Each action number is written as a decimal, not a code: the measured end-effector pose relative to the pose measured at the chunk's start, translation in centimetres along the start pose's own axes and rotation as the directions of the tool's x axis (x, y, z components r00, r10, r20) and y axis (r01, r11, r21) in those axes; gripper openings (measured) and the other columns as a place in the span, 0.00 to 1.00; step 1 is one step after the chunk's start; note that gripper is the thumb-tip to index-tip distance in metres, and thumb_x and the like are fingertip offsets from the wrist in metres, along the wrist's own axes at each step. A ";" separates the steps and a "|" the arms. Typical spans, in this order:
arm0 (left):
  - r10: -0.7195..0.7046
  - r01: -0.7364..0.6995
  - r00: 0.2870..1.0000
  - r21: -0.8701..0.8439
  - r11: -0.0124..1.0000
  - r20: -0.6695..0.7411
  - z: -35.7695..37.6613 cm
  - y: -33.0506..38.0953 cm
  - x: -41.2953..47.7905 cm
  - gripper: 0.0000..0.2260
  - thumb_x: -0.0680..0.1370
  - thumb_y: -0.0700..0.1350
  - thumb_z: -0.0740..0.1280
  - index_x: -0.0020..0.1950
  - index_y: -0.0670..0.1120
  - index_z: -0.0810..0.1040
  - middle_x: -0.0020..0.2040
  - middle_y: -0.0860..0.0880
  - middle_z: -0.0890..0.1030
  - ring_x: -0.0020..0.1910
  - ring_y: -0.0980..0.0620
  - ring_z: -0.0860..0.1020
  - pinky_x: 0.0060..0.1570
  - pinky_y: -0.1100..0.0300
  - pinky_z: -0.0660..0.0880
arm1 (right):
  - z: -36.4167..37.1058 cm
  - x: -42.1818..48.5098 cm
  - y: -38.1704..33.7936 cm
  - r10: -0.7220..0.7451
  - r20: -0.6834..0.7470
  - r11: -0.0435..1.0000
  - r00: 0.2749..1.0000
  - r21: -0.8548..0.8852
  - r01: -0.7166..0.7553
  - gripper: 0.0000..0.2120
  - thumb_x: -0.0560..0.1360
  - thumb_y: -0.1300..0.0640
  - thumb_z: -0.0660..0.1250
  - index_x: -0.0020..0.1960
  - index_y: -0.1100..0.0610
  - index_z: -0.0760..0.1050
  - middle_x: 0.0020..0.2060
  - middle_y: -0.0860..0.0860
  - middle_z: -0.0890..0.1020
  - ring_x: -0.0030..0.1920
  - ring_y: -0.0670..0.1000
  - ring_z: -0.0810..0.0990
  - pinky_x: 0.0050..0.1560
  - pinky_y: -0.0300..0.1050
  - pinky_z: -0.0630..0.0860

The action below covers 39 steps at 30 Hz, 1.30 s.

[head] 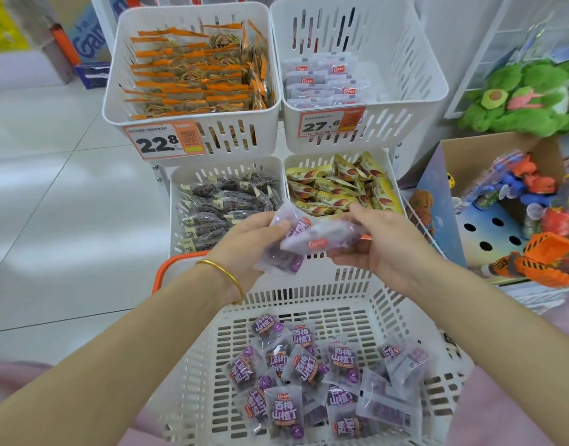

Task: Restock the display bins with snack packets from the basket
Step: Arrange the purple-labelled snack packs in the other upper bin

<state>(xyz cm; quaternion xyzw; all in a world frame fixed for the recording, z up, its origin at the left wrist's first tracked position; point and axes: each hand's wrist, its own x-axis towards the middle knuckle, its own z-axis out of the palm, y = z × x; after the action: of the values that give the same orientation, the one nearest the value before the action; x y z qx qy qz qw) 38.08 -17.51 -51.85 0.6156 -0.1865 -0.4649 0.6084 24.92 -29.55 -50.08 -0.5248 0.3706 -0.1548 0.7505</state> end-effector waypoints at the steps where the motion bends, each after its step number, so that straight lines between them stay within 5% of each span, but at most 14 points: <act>1: 0.006 -0.006 1.000 -0.021 1.000 -0.021 0.0 0.1 -0.1 0.10 0.81 0.40 0.59 0.58 0.39 0.77 0.48 0.37 0.77 0.42 0.42 0.75 0.38 0.52 0.79 | -0.2 -0.1 -0.4 0.048 0.029 0.991 0.998 0.124 -0.051 0.12 0.80 0.61 0.56 0.43 0.64 0.75 0.35 0.59 0.80 0.30 0.54 0.81 0.31 0.46 0.81; 5: 0.037 -0.042 0.997 -0.074 0.996 -0.068 -0.5 0.0 -0.1 0.08 0.81 0.43 0.59 0.51 0.45 0.78 0.43 0.44 0.82 0.36 0.48 0.81 0.33 0.59 0.76 | -0.4 -0.3 -1.1 0.066 0.228 0.922 0.971 0.357 -0.147 0.11 0.73 0.72 0.52 0.48 0.69 0.72 0.41 0.63 0.80 0.37 0.58 0.84 0.42 0.48 0.83; 9: 0.060 -0.069 0.996 -0.148 0.987 -0.064 -0.6 0.2 -0.2 0.10 0.82 0.42 0.56 0.53 0.45 0.77 0.41 0.48 0.83 0.36 0.50 0.82 0.32 0.59 0.79 | -0.5 0.1 -0.5 0.053 0.188 0.985 0.981 0.154 -0.083 0.07 0.73 0.65 0.66 0.51 0.65 0.74 0.37 0.58 0.83 0.33 0.51 0.83 0.35 0.42 0.82; 15: 0.069 -0.080 0.995 -0.187 0.979 -0.067 -0.7 0.3 -0.3 0.12 0.82 0.43 0.56 0.59 0.46 0.77 0.46 0.49 0.83 0.43 0.48 0.82 0.39 0.54 0.80 | -0.8 0.4 0.2 0.070 0.115 0.998 0.991 -0.019 -0.068 0.12 0.73 0.50 0.67 0.51 0.56 0.75 0.42 0.52 0.80 0.29 0.47 0.79 0.24 0.36 0.74; 18: 0.053 -0.068 0.995 -0.208 0.976 -0.079 -0.6 0.4 -0.4 0.13 0.82 0.43 0.56 0.63 0.45 0.75 0.55 0.45 0.81 0.51 0.42 0.80 0.42 0.52 0.80 | -0.9 0.6 0.3 0.073 0.134 0.997 0.988 -0.038 -0.068 0.13 0.72 0.49 0.67 0.52 0.57 0.76 0.41 0.51 0.80 0.30 0.46 0.78 0.25 0.36 0.74; 22: 0.059 -0.073 0.996 -0.257 0.964 -0.062 -0.4 0.6 -0.5 0.13 0.81 0.44 0.58 0.62 0.42 0.75 0.54 0.43 0.81 0.53 0.41 0.80 0.47 0.46 0.79 | -0.8 0.5 0.6 0.063 0.208 0.994 0.976 -0.098 -0.043 0.07 0.76 0.55 0.64 0.50 0.57 0.77 0.39 0.51 0.81 0.30 0.46 0.78 0.26 0.37 0.75; 28: 0.198 -0.190 0.975 -0.086 0.978 0.105 0.3 0.4 -0.6 0.24 0.71 0.39 0.72 0.65 0.41 0.71 0.57 0.41 0.80 0.54 0.44 0.80 0.52 0.49 0.79 | -0.2 0.2 1.2 0.012 0.247 0.995 0.969 -0.099 0.013 0.09 0.78 0.57 0.62 0.51 0.62 0.77 0.39 0.55 0.81 0.31 0.49 0.81 0.32 0.40 0.80; 35: 0.290 -0.293 0.956 0.123 0.948 0.043 0.6 -0.2 -0.5 0.27 0.68 0.30 0.71 0.63 0.45 0.68 0.53 0.50 0.80 0.49 0.58 0.81 0.50 0.63 0.78 | -0.3 0.2 0.9 -0.183 0.182 0.836 0.966 -0.489 0.250 0.10 0.75 0.53 0.68 0.48 0.60 0.76 0.44 0.56 0.81 0.38 0.51 0.83 0.37 0.48 0.82; 39: 0.286 -0.293 0.956 0.211 0.932 0.063 0.5 -0.1 -0.5 0.28 0.68 0.30 0.72 0.64 0.45 0.67 0.53 0.52 0.79 0.48 0.60 0.81 0.46 0.67 0.77 | -1.1 0.8 -0.7 -0.227 0.188 0.818 0.956 -0.496 0.292 0.27 0.71 0.54 0.73 0.66 0.48 0.67 0.60 0.44 0.74 0.52 0.46 0.80 0.48 0.51 0.81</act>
<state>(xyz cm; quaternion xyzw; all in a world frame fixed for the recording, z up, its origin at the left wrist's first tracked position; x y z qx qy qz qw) 37.40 -17.41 -51.70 0.6371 -0.3344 -0.3563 0.5961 24.74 -31.06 -49.96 -0.7611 0.2776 -0.1182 0.5742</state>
